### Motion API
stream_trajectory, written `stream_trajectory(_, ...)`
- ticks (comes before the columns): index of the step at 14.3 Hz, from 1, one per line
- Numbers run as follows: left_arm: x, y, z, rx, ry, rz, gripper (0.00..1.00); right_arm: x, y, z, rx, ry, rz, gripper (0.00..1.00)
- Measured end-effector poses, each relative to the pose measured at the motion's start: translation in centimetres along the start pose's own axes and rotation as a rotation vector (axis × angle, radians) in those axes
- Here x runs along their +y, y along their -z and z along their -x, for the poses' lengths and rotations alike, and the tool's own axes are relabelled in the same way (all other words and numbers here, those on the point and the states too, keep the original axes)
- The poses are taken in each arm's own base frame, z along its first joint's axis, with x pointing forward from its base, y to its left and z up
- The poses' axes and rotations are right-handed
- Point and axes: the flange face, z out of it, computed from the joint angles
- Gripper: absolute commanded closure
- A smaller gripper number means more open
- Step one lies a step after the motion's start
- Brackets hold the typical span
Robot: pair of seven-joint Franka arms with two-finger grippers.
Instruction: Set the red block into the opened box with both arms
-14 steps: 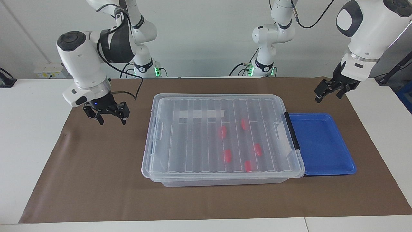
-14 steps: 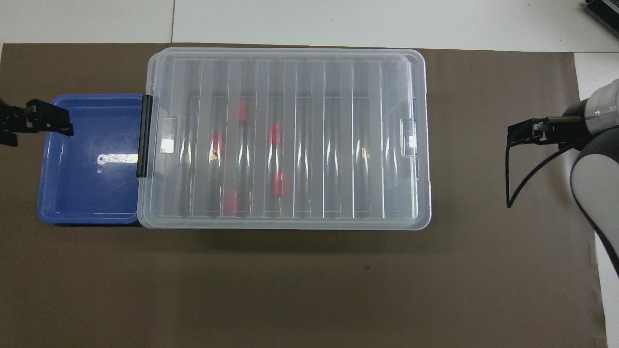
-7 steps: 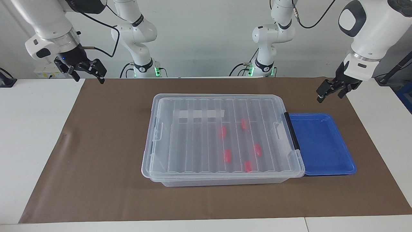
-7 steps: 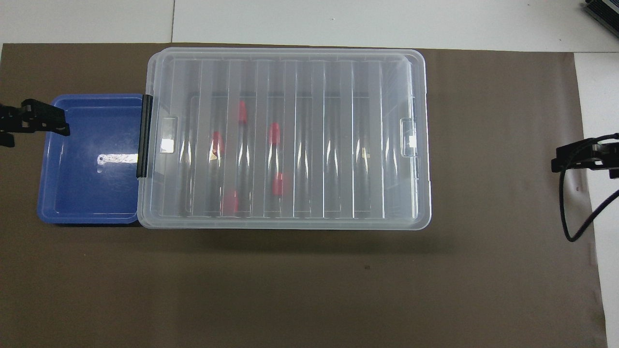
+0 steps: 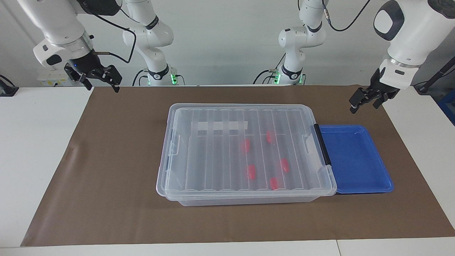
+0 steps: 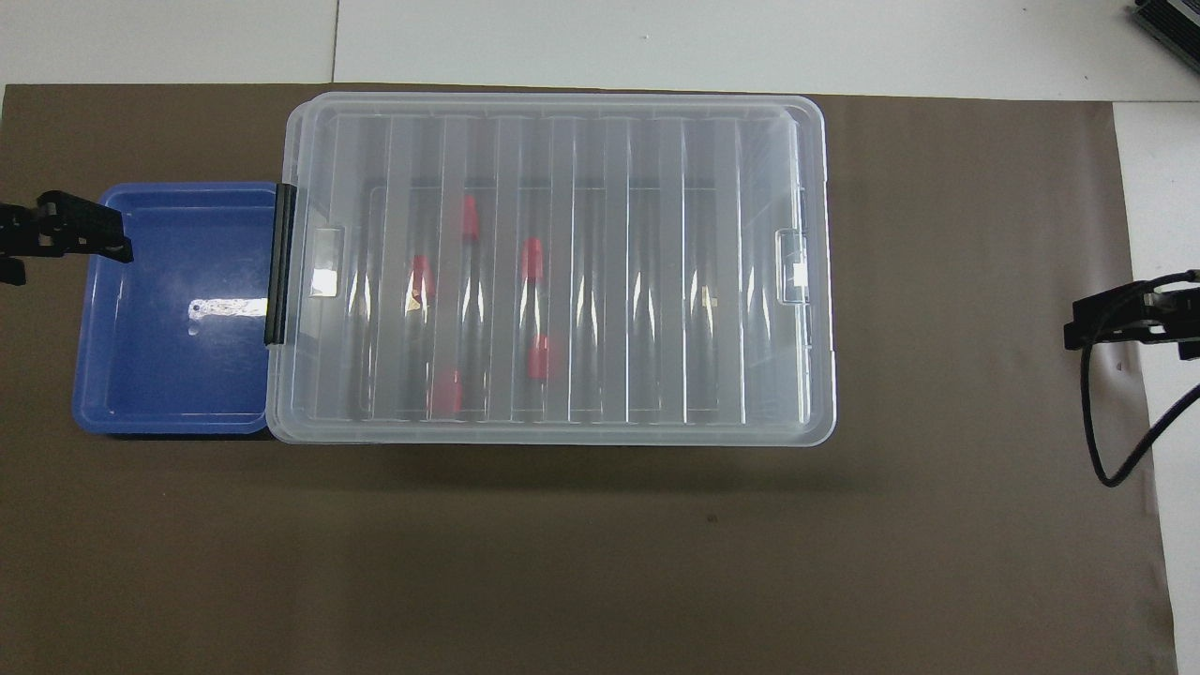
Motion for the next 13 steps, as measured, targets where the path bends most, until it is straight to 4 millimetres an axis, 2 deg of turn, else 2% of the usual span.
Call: stream_trajectory(13,0.19,0.10,-0.05,0.009,-0.003,0.001,0.00,0.02,0.20,-0.27,0.024,0.006,-0.002,0.00)
